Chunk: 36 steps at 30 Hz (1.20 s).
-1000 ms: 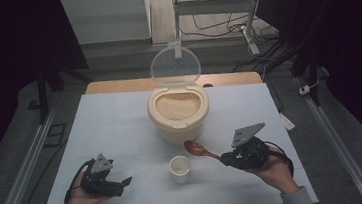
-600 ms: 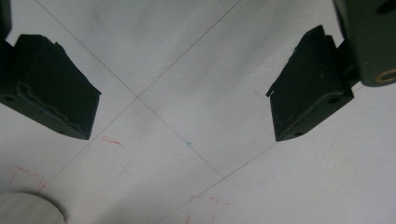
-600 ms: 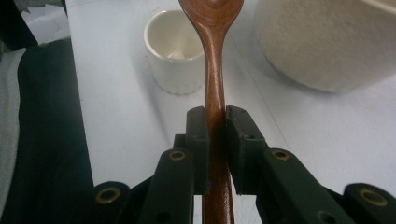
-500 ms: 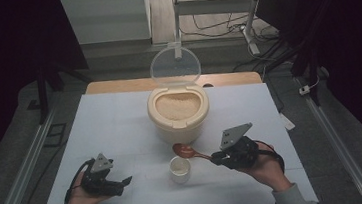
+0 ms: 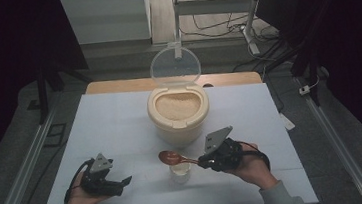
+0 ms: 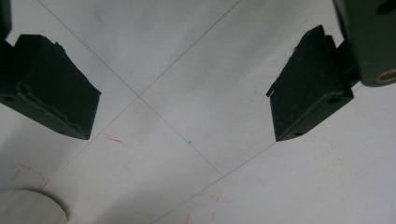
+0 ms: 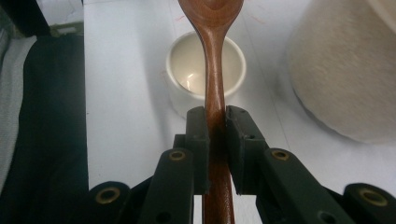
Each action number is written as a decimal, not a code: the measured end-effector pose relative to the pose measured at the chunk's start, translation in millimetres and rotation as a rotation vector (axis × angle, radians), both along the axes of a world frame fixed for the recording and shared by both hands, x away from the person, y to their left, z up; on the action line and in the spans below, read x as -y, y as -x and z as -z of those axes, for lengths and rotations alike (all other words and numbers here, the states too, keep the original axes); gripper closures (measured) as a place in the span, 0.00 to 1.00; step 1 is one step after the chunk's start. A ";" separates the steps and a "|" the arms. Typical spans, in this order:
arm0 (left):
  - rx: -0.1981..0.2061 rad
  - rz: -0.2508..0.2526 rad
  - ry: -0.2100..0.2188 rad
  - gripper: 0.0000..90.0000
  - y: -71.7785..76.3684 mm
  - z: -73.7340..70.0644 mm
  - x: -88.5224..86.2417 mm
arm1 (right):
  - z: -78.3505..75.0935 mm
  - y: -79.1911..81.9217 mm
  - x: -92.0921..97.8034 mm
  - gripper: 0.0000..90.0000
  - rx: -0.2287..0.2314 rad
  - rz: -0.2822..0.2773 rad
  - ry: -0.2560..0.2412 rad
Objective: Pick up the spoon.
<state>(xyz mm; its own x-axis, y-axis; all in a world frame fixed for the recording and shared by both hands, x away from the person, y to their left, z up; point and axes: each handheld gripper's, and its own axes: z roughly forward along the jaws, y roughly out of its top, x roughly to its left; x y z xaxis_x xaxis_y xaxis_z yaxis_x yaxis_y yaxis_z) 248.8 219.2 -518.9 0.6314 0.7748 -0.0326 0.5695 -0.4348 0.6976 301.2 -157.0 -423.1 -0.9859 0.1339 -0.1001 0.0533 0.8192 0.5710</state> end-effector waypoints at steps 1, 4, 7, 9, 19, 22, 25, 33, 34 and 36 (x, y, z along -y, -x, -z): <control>0.000 0.000 -0.001 0.09 0.1 0.0 0.2 | 0.9 0.2 -2.5 0.89 0.002 -0.006 0.008; 0.002 0.001 0.000 0.09 0.4 -0.2 0.0 | 4.3 1.0 -8.8 0.89 0.000 -0.017 0.008; 0.003 0.001 0.002 0.09 0.5 -0.5 -0.1 | 6.1 1.8 -12.8 0.89 0.005 -0.029 0.017; 0.004 0.003 0.002 0.09 0.8 -1.0 -0.3 | 7.8 2.2 -14.1 0.89 0.006 -0.033 0.018; 0.023 0.023 0.024 0.09 2.9 -10.3 1.9 | 8.7 1.8 -12.7 0.89 0.011 -0.034 0.016; 0.038 0.045 0.048 0.09 3.4 -19.8 5.8 | 10.1 1.6 -13.4 0.89 0.010 -0.033 0.018; 0.057 0.070 0.050 0.10 4.2 -28.0 9.8 | 11.0 1.8 -14.1 0.89 0.008 -0.034 0.016; 0.097 0.184 0.077 0.12 3.6 -59.8 32.8 | 11.4 3.0 -15.9 0.89 0.014 -0.044 0.016; 0.100 0.202 0.078 0.12 3.6 -63.7 35.5 | 11.1 3.0 -15.9 0.89 0.018 -0.050 0.016; 0.105 0.230 0.076 0.13 3.7 -69.9 42.2 | 10.0 3.6 -16.0 0.89 0.023 -0.050 0.017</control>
